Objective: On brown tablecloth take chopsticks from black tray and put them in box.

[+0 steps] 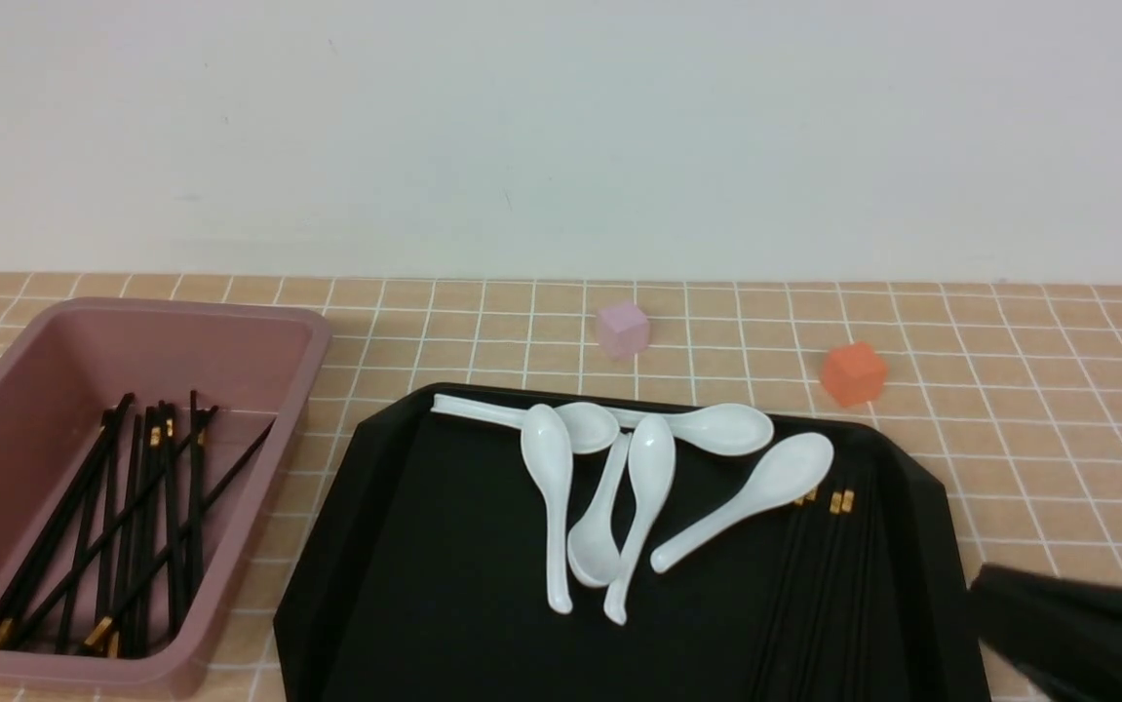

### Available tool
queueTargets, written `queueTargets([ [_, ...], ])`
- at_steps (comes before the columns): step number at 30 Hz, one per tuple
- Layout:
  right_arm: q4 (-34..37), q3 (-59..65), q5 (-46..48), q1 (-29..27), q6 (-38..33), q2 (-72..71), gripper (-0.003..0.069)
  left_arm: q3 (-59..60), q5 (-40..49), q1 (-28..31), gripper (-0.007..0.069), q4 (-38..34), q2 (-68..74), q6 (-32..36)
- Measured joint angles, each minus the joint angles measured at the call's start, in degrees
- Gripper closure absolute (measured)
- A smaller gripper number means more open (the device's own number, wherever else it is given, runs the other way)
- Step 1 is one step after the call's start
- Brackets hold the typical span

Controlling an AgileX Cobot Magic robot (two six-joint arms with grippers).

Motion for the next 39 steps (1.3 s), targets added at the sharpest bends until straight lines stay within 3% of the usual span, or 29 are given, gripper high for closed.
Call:
queueTargets([
  [23, 0.00, 4.40, 0.74, 0.00, 0.00, -0.12, 0.0629, 0.00, 0.00, 0.00, 0.0386, 0.00, 0.00, 0.00],
  [29, -2.18, 4.68, 2.47, -1.15, 0.00, -5.89, 0.0622, 0.00, 0.00, 0.00, 0.0386, 0.00, 0.00, 0.00],
  [32, -2.65, 6.76, 3.95, -6.31, -1.13, -10.67, 0.0621, 0.00, 0.00, 0.00, 0.0386, 0.00, 0.00, 0.00],
  [39, -1.95, 17.25, 5.70, -24.24, -5.47, -24.38, 0.0615, 0.00, 0.00, 0.00, 0.0386, 0.00, 0.00, 0.00],
])
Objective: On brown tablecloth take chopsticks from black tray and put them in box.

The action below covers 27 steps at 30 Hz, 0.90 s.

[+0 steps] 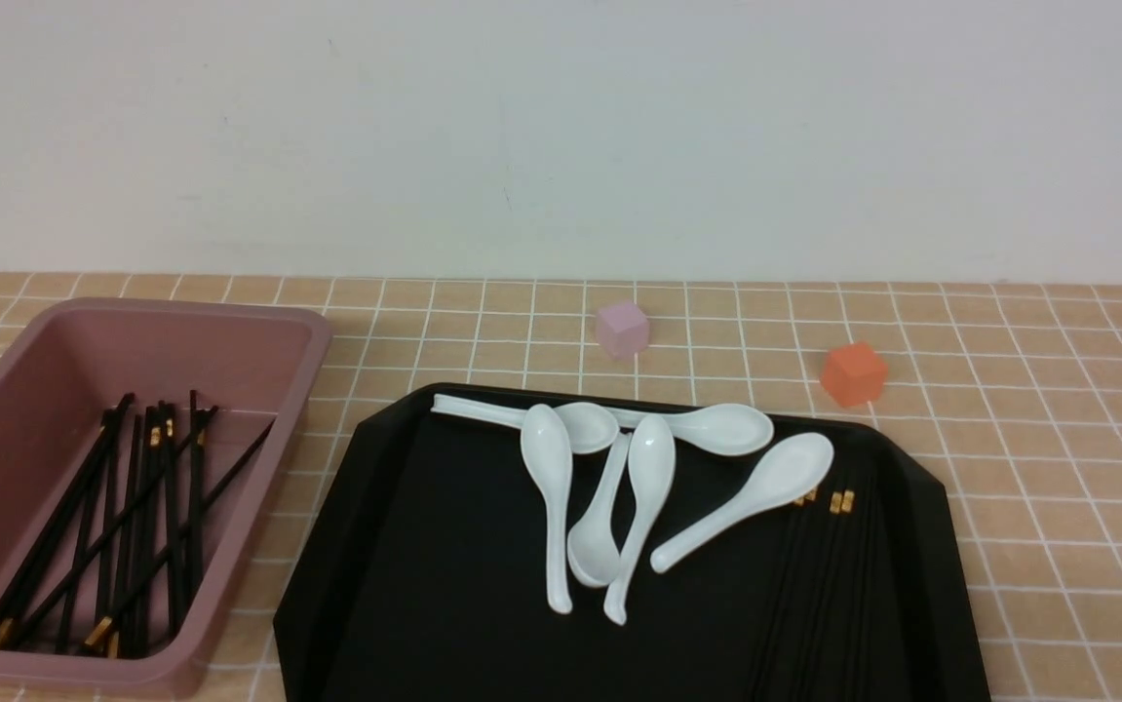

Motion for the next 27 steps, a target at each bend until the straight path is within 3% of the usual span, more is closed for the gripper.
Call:
queueTargets([
  [9, 0.45, 3.31, 8.19, -14.19, -4.81, -5.97, 0.0603, 0.00, 0.00, 0.00, 0.0386, 0.00, 0.00, 0.00],
  [15, 0.52, 3.09, 14.34, -16.54, -4.81, -5.97, 0.0594, 0.00, 0.00, 0.00, 0.0386, 0.00, 0.00, 0.00],
  [27, 0.38, 2.97, 14.92, -16.80, -4.81, -5.97, 0.0576, 0.00, 0.00, 0.00, 0.0386, 0.00, 0.00, 0.00],
])
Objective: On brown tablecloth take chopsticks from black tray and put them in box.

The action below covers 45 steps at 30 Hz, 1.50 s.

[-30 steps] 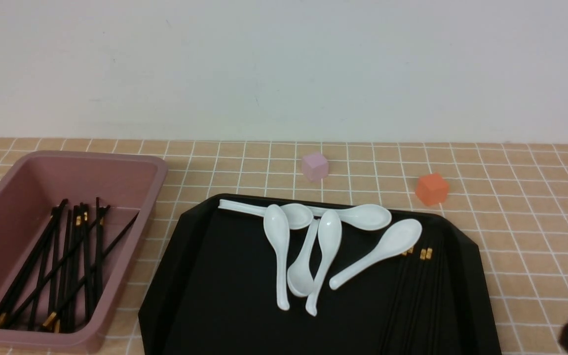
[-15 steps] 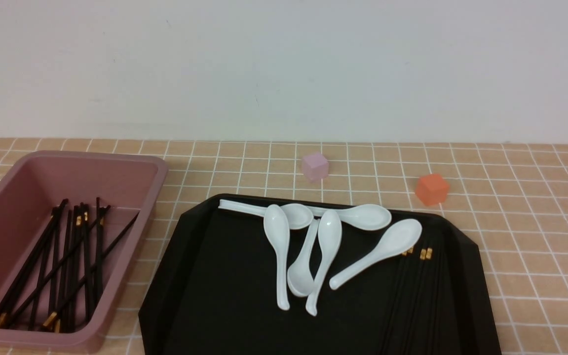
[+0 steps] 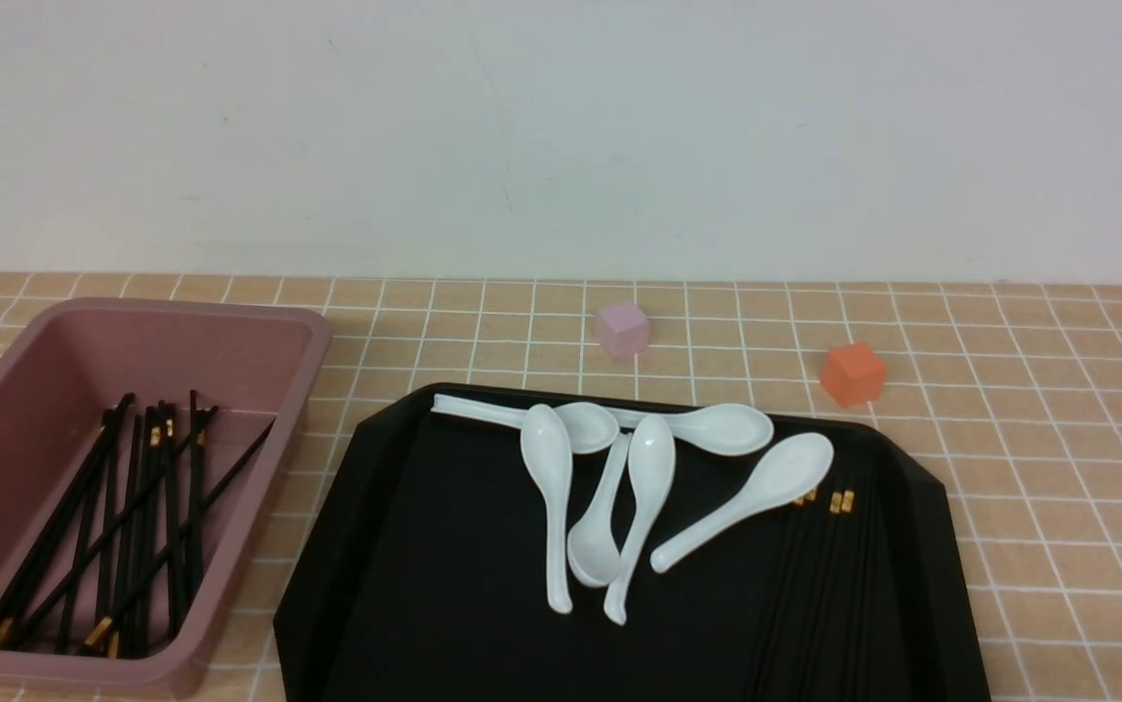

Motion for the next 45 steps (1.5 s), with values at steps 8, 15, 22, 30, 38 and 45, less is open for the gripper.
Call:
queueTargets([
  [8, 0.00, 0.00, 0.00, 0.00, 0.00, 0.00, 0.0568, 0.00, 0.00, 0.00, 0.0386, 0.00, 0.00, 0.00],
  [15, 0.00, 0.00, 0.00, 0.00, 0.00, 0.00, 0.0560, 0.00, 0.00, 0.00, 0.0386, 0.00, 0.00, 0.00],
  [22, 0.00, 0.00, 0.00, 0.00, 0.00, 0.00, 0.0552, 0.00, 0.00, 0.00, 0.0386, 0.00, 0.00, 0.00],
  [30, 0.00, 0.00, 0.00, 0.00, 0.00, 0.00, 0.0542, 0.00, 0.00, 0.00, 0.0386, 0.00, 0.00, 0.00],
  [38, 0.00, 0.00, 0.00, 0.00, 0.00, 0.00, 0.0531, 0.00, 0.00, 0.00, 0.0386, 0.00, 0.00, 0.00],
  [45, 0.00, 0.00, 0.00, 0.00, 0.00, 0.00, 0.0527, 0.00, 0.00, 0.00, 0.0385, 0.00, 0.00, 0.00],
])
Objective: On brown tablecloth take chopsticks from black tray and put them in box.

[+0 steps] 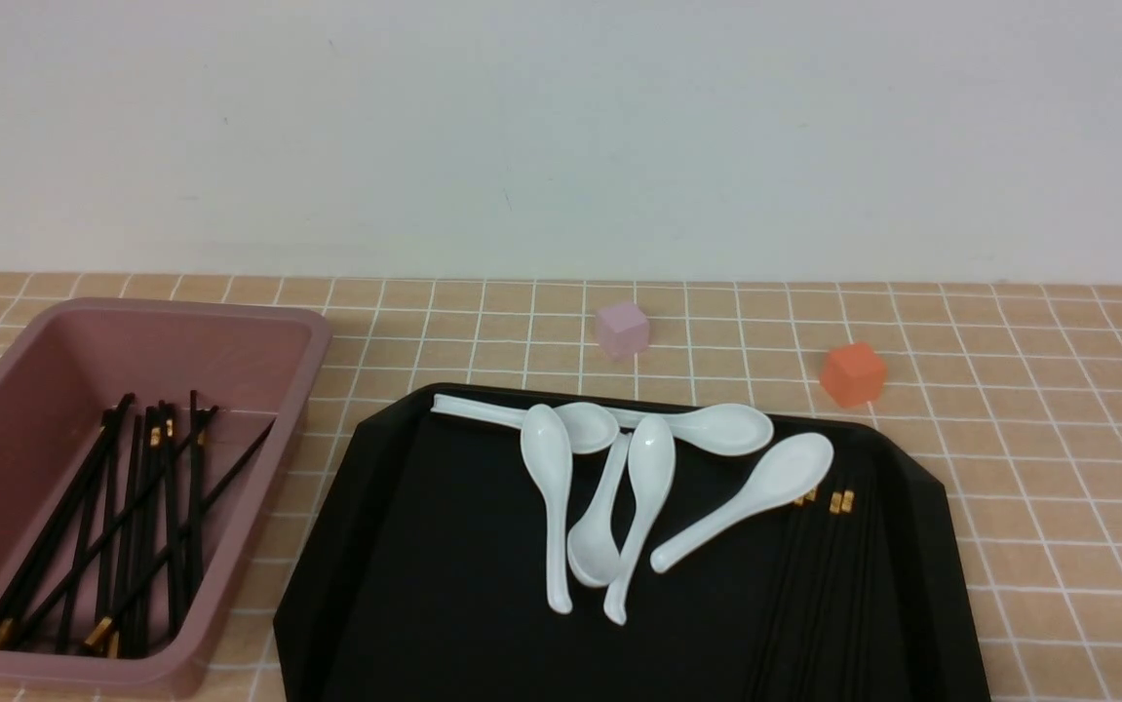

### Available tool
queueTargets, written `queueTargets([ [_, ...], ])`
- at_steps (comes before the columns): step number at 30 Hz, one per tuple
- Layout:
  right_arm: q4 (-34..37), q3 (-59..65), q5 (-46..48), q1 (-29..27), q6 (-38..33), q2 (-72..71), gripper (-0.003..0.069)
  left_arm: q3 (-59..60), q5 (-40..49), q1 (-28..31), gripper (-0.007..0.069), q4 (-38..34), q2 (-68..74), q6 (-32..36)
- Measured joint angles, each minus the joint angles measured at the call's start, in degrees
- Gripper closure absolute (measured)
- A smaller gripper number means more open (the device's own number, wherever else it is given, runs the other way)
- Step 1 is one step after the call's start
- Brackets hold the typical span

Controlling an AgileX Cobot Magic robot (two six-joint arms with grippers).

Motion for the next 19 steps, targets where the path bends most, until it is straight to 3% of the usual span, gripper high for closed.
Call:
queueTargets([
  [19, 0.00, 0.00, 0.00, 0.00, 0.00, 0.00, 0.0509, 0.00, 0.00, 0.00, 0.0385, 0.00, 0.00, 0.00],
])
